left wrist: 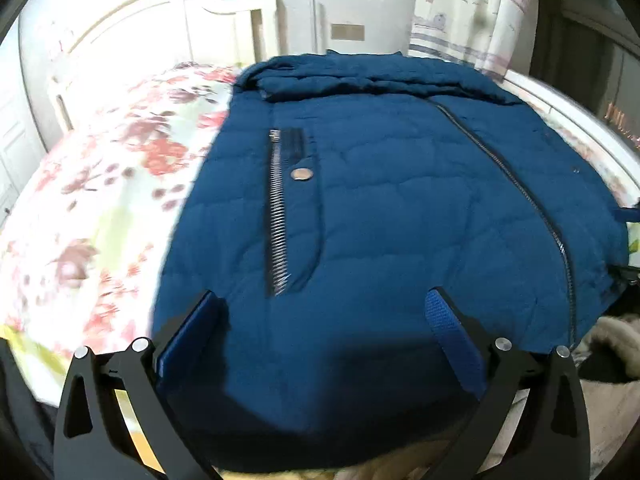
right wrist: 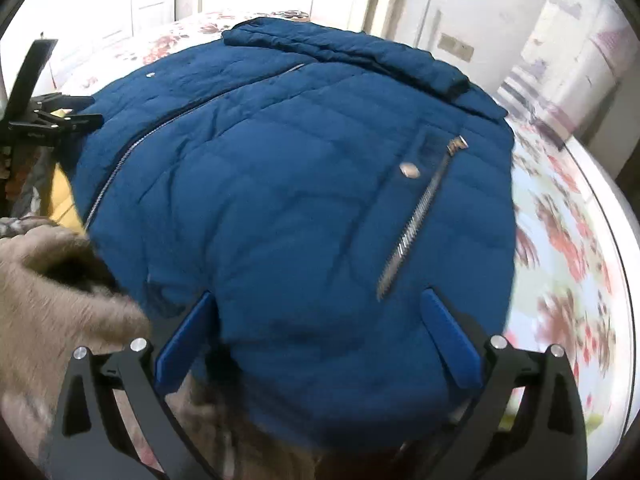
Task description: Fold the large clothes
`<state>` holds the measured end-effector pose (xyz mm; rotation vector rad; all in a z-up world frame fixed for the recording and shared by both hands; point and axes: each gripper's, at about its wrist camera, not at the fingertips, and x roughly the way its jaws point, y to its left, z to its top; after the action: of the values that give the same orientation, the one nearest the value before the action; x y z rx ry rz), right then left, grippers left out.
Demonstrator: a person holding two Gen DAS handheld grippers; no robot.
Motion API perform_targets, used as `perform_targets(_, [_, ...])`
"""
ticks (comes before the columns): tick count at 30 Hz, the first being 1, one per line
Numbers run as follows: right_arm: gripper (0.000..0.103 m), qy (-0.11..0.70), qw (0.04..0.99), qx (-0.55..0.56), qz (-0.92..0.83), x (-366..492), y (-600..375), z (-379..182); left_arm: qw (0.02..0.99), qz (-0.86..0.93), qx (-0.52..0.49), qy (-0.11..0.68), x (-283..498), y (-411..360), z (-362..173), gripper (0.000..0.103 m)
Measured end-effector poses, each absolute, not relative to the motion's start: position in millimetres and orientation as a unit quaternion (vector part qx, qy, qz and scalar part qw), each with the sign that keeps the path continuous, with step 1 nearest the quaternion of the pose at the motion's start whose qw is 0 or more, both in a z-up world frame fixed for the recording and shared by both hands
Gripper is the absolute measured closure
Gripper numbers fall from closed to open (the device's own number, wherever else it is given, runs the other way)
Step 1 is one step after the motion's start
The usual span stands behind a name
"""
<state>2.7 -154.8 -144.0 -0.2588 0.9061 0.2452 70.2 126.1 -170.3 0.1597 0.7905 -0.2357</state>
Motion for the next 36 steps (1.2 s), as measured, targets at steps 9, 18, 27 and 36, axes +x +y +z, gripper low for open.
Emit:
perform_targets(9, [0.003, 0.454, 0.878, 0.062, 0.135, -62, -258, -166, 0.916, -0.136, -0.056, 0.373, 28, 210, -168, 0.004])
perform_targets(18, [0.018, 0.399, 0.860, 0.237, 0.212, -37, -284, -207, 0.897, -0.145, -0.188, 0.371, 20, 262, -204, 0.004])
perform_targets(27, [0.072, 0.383, 0.889, 0.142, 0.206, -46, -262, -175, 0.903, -0.140, -0.163, 0.373, 40, 243, -202, 0.021])
perform_targets(36, [0.072, 0.380, 0.899, 0.105, 0.189, -50, -249, -159, 0.915, -0.144, -0.099, 0.363, 33, 209, -183, 0.070])
